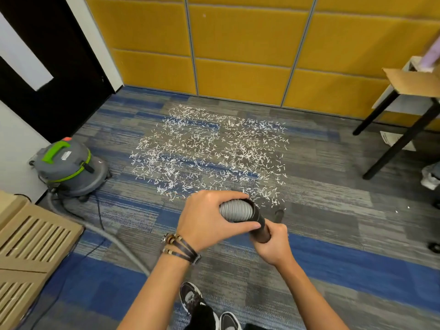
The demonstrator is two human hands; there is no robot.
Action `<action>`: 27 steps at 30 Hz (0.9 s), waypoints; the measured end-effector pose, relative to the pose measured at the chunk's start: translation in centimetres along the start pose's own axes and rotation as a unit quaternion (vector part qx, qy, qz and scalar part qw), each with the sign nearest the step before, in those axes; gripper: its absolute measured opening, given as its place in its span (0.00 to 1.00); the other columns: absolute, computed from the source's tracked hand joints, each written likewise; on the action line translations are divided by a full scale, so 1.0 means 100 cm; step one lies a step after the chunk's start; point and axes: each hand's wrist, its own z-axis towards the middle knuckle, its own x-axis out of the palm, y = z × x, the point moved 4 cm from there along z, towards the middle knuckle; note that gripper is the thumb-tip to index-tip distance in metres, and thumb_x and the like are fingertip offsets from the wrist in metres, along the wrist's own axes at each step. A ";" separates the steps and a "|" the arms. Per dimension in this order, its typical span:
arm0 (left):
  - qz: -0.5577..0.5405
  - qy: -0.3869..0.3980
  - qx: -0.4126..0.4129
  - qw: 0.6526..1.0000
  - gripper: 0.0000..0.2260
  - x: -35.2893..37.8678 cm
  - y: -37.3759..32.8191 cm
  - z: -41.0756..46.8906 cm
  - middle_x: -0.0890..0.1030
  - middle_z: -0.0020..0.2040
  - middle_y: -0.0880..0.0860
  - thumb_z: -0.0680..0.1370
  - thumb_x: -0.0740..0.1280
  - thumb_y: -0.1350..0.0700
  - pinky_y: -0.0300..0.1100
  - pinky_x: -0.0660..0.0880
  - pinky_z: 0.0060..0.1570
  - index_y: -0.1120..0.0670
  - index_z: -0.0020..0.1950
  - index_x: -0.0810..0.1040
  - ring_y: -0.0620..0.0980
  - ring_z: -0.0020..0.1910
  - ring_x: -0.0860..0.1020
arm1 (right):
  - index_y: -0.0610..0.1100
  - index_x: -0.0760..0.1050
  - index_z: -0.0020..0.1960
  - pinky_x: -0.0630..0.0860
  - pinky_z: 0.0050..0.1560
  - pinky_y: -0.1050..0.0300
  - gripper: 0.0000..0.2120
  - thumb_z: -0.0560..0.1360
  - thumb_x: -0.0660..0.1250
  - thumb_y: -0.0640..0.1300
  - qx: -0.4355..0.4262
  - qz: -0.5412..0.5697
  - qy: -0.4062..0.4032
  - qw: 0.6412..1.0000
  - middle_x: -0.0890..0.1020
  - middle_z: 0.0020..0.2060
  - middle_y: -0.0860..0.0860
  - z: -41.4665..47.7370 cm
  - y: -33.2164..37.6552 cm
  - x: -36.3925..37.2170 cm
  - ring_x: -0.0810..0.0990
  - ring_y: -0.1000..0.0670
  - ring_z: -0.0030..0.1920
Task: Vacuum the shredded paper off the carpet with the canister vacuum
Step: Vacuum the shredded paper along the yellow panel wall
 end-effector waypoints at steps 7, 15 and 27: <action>-0.023 -0.053 0.014 0.998 0.25 -0.058 0.033 0.007 0.86 0.49 0.33 0.64 0.78 0.28 0.39 0.82 0.54 0.37 0.57 0.87 0.30 0.49 0.83 | 0.50 0.73 0.37 0.65 0.29 0.51 0.07 0.63 0.70 0.42 0.010 0.013 0.039 0.999 0.74 0.27 0.48 0.031 0.028 0.054 0.65 0.56 0.28; -0.045 -0.049 0.070 0.995 0.25 -0.100 0.055 0.020 0.86 0.51 0.33 0.66 0.79 0.30 0.34 0.80 0.54 0.39 0.59 0.87 0.30 0.51 0.83 | 0.59 0.73 0.36 0.65 0.28 0.57 0.07 0.63 0.67 0.47 -0.058 0.007 0.006 0.998 0.74 0.27 0.53 0.058 0.066 0.073 0.66 0.56 0.27; -0.072 -0.015 -0.010 0.997 0.29 -0.083 0.142 0.033 0.86 0.52 0.34 0.62 0.75 0.26 0.39 0.81 0.57 0.37 0.60 0.86 0.33 0.51 0.83 | 0.47 0.73 0.35 0.61 0.31 0.57 0.05 0.64 0.67 0.47 0.050 -0.061 0.063 0.995 0.72 0.26 0.47 0.085 0.036 0.126 0.63 0.56 0.28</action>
